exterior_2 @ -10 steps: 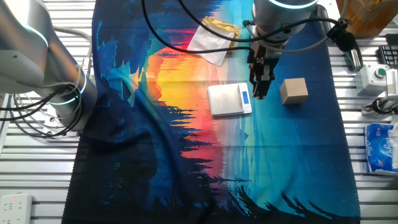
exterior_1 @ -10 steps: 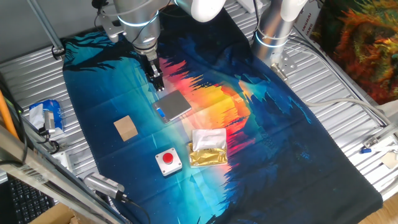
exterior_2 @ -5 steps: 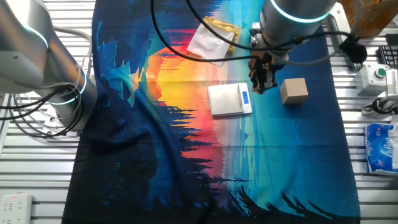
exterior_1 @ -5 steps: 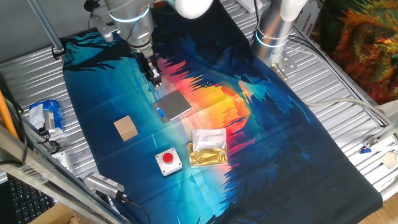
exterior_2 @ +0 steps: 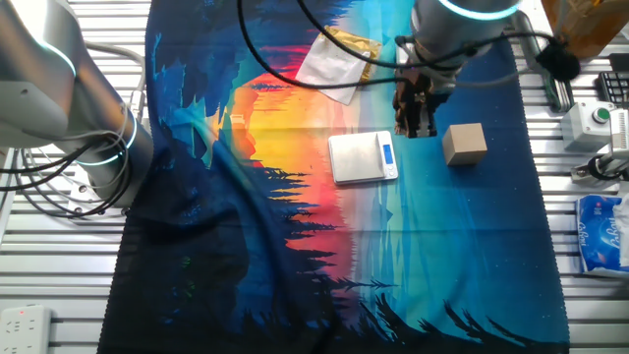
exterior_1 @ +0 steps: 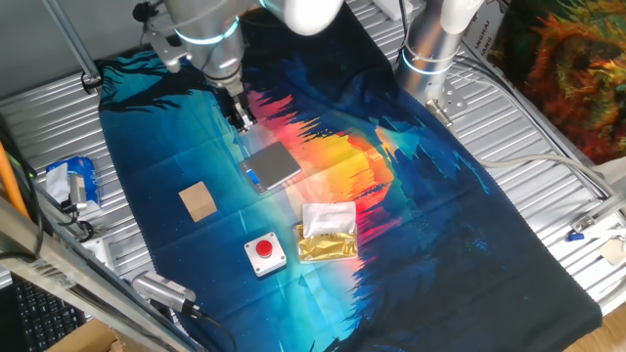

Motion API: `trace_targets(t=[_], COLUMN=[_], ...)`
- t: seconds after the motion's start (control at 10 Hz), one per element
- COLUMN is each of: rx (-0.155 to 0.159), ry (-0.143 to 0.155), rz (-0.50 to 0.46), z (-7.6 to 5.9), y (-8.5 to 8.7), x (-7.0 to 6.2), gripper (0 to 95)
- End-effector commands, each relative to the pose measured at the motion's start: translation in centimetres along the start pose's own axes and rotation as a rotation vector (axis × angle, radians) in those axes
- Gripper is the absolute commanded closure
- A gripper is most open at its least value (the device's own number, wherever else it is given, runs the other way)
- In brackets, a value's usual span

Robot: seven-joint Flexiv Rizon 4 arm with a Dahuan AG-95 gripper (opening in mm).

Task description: Place the block on the scale

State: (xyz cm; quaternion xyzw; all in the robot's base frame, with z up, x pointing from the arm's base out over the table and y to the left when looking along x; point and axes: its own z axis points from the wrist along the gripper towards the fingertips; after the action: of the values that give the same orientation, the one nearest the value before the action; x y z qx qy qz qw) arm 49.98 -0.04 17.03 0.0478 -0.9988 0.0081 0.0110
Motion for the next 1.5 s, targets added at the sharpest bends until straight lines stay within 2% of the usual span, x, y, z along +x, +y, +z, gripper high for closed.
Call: trace_targets(t=[0.1, 0.3, 0.4, 0.5, 0.7, 0.9, 1.0, 1.2, 1.5], rx=[-0.006, -0.006, -0.005, -0.004, -0.003, -0.001, -0.001, 0.007, 0.023], ry=[-0.011, -0.013, -0.010, -0.009, -0.007, -0.012, -0.012, -0.018, -0.040], rz=[0.008, 0.013, 0.018, 0.018, 0.015, 0.010, 0.007, -0.004, -0.004], z=[-0.4, -1.3, -2.3, -2.6, -4.3, -5.1, -4.9, -4.2, -2.9], y=[-0.1, -0.2, -0.1, 0.0, 0.3, 0.3, 0.4, 0.5, 0.2], x=[-1.2, -3.8, -6.1, -6.7, -10.6, -13.6, -14.7, -15.7, -16.1], gripper=[95.0, 95.0, 95.0, 95.0, 95.0, 95.0, 95.0, 95.0, 95.0])
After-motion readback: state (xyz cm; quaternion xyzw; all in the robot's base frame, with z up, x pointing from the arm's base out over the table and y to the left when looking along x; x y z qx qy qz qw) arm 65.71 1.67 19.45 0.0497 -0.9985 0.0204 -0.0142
